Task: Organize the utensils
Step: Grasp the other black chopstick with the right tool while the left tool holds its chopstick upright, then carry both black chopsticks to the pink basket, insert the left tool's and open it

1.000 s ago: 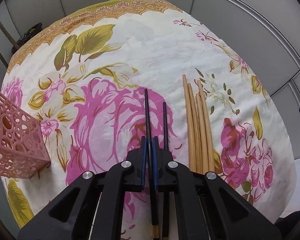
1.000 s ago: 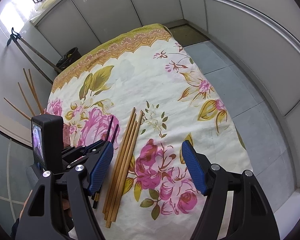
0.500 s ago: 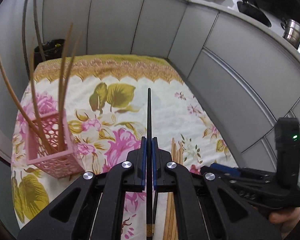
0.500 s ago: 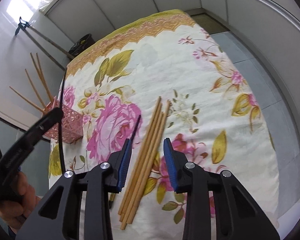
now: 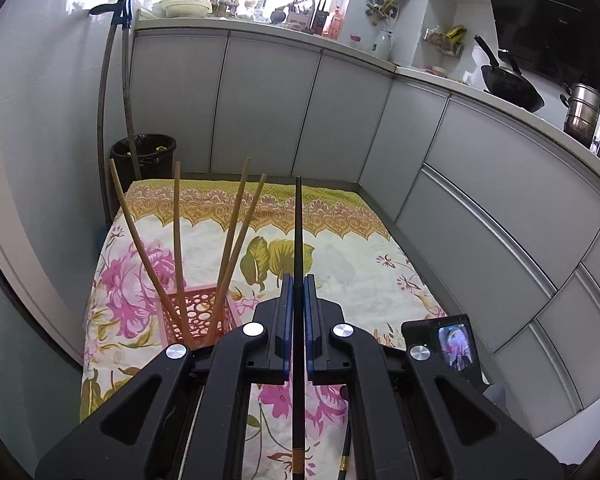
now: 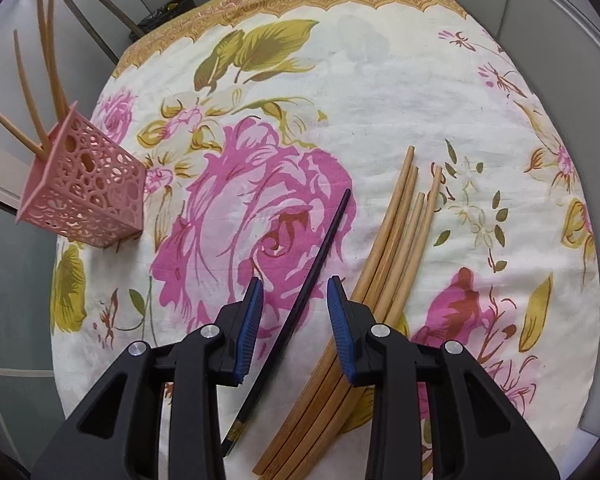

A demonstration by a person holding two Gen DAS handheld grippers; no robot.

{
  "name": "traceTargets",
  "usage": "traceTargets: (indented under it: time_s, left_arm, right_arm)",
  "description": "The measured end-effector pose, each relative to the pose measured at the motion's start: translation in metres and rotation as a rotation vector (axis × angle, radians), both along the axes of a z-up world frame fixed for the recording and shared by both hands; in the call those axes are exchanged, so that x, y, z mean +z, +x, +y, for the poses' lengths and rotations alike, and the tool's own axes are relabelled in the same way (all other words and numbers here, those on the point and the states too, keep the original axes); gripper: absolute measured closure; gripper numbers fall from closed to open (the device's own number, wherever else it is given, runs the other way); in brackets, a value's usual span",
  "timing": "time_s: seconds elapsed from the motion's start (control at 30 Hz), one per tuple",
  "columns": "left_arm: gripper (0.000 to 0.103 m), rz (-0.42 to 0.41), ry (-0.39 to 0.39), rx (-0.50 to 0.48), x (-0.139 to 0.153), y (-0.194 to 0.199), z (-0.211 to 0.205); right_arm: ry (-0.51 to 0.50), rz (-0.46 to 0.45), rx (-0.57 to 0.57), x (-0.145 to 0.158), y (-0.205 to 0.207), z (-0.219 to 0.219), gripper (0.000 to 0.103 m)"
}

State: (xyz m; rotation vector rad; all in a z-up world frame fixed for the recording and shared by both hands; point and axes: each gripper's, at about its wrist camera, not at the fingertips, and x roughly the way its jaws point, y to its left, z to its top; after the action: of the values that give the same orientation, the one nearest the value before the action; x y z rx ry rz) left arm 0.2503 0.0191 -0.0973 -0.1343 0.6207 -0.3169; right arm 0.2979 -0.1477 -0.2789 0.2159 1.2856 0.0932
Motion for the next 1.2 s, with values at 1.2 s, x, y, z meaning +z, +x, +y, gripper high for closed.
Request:
traceTargets:
  time_s: [1.2]
  left_arm:
    - [0.099, -0.129, -0.115, 0.147, -0.009, 0.033, 0.06]
  right_arm:
    - [0.137, -0.595, 0.004, 0.126, -0.043, -0.002, 0.098]
